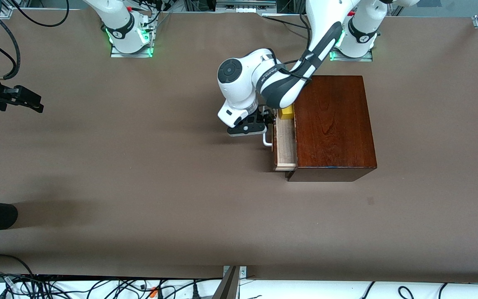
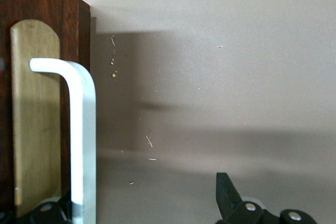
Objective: Open drawer, take yellow block, close drawer
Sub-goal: 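Pull the drawer open by its handle with the left gripper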
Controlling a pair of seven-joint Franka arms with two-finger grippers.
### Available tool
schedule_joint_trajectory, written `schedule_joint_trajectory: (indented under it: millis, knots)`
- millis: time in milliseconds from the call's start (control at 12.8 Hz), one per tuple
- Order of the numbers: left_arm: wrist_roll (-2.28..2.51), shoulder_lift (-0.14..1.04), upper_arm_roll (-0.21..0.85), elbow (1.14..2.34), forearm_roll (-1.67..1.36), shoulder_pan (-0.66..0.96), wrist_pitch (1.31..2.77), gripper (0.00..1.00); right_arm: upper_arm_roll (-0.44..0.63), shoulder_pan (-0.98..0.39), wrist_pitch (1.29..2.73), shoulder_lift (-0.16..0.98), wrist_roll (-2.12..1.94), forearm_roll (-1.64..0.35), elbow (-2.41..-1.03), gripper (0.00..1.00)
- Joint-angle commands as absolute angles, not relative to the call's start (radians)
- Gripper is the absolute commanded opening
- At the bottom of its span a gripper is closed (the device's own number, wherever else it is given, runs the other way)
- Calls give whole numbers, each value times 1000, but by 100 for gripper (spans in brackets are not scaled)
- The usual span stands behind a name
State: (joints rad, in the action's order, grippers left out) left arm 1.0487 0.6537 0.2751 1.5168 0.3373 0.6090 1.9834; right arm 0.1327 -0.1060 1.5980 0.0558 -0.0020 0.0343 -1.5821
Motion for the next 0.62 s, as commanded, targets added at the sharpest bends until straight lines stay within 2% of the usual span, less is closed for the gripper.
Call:
schedule_joint_trajectory:
  millis: [0, 547]
  knots:
    - [1091, 729, 304, 1424, 232, 655, 2123, 100, 130, -103, 1594, 37, 2, 28, -1586, 100]
    - [1146, 775, 302, 1424, 233, 696, 2189, 100, 130, -103, 1592, 37, 2, 28, -1586, 100]
